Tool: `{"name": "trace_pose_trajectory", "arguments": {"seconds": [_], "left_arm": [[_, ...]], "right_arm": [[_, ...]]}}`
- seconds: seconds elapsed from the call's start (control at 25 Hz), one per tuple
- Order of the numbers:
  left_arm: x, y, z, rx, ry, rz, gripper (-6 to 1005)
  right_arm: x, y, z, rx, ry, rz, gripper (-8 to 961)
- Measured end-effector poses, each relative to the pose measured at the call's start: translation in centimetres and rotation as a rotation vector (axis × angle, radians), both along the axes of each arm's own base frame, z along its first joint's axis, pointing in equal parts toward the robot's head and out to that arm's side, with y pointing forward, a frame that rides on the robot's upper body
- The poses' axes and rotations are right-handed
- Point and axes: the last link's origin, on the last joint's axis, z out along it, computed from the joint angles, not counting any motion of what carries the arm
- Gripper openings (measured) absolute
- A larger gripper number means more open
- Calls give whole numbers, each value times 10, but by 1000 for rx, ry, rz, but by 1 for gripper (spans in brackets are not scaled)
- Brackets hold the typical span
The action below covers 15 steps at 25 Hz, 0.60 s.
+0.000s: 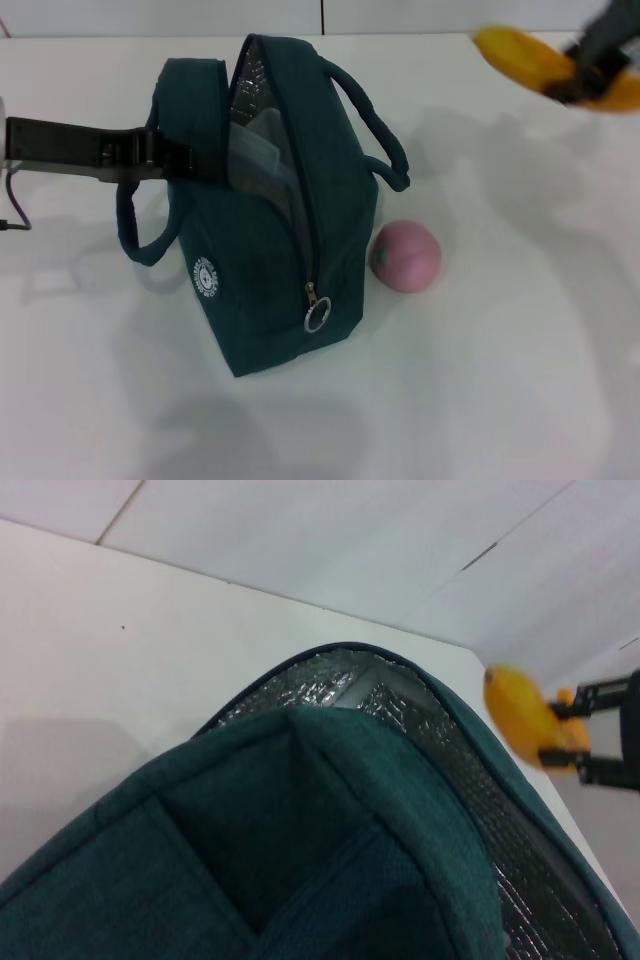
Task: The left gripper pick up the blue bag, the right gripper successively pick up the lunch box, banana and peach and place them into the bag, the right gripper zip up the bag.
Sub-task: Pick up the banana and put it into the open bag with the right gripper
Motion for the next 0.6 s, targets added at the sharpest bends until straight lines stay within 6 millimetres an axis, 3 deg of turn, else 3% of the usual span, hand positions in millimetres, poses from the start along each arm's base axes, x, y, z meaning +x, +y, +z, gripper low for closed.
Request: {"name": "trace_pose_trajectory", "arguments": {"seconds": [0.36, 0.6], "left_arm": [[-1, -1, -2, 2, -1, -7, 34], [1, -2, -2, 7, -21, -14, 34]], "right_arm": [[-42, -10, 7, 35, 387, 241, 408], [-51, -31, 0, -80, 651, 373, 408]]}}
